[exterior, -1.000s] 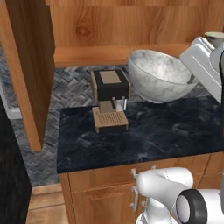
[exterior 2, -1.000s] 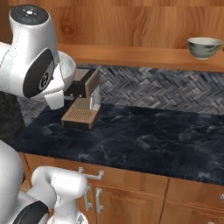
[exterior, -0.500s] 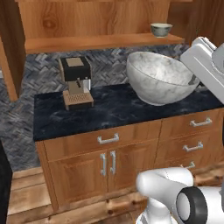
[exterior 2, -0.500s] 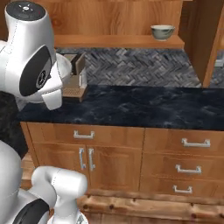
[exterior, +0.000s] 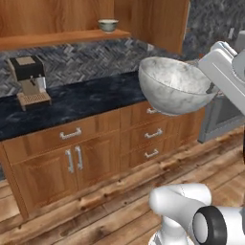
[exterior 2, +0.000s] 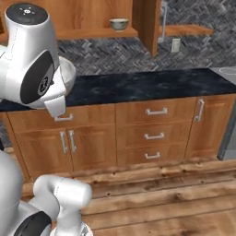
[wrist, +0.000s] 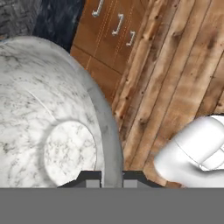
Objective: Take the smaller bowl and place it next to the appetizer plate on the dining counter , and place the larger bowl next to the plate with cooked food.
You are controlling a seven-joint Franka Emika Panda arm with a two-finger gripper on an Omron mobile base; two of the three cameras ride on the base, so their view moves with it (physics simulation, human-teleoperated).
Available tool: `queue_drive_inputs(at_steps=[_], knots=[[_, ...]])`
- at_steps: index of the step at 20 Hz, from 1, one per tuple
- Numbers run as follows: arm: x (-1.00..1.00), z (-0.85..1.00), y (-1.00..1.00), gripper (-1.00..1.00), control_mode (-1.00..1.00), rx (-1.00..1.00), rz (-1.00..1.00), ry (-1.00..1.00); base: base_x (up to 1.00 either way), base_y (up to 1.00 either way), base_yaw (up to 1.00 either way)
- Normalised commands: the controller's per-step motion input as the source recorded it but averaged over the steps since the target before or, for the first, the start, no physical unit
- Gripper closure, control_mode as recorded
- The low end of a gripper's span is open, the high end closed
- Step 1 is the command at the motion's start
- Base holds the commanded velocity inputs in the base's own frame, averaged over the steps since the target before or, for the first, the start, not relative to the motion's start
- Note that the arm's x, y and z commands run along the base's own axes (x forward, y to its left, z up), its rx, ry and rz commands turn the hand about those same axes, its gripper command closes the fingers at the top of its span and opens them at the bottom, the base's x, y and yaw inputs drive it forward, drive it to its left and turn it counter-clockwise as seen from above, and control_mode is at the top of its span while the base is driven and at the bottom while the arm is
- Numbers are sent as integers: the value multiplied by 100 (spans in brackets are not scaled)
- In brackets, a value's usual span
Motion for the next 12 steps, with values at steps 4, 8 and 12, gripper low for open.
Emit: queue_drive_inputs(at_steps=[4, 8, 12], knots=[[0, 0, 0, 100, 100, 0, 0, 0, -100, -54, -36], [0, 0, 0, 100, 100, 0, 0, 0, -99, -88, -36], [0, 0, 0, 100, 100, 0, 0, 0, -87, -99, -37]])
